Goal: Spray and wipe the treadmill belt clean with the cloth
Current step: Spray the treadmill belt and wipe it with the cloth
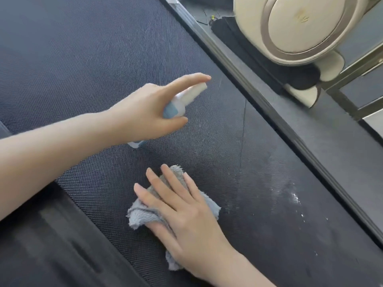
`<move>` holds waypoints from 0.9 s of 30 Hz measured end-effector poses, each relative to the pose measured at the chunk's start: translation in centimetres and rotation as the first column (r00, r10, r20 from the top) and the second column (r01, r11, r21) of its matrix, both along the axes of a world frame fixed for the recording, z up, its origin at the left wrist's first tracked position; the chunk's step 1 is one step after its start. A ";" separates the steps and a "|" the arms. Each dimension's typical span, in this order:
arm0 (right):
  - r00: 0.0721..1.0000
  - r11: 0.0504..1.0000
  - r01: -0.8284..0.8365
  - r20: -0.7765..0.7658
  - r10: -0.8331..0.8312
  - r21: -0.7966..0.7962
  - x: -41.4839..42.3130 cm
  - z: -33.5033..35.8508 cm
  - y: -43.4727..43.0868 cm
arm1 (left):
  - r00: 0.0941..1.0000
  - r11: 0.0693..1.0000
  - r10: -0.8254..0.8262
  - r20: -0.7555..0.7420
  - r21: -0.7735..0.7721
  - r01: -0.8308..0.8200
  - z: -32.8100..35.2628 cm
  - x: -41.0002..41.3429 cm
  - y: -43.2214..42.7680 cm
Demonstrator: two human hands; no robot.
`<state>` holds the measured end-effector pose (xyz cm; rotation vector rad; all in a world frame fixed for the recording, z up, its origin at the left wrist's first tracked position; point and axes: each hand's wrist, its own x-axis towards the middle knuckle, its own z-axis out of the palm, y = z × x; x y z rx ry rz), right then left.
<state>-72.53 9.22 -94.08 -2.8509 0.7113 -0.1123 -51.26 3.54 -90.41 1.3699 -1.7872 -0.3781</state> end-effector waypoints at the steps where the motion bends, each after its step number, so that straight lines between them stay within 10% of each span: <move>1: 1.000 1.000 0.008 -0.004 -0.008 -0.008 0.0 0.0 -0.2 | 1.000 1.000 0.002 -0.022 0.003 -0.002 0.0 0.1 -0.1; 27: 0.961 0.961 0.277 -0.026 -0.277 -0.004 1.4 -0.4 -17.6 | 0.996 0.994 0.060 -0.061 0.097 -0.054 1.7 1.4 -3.5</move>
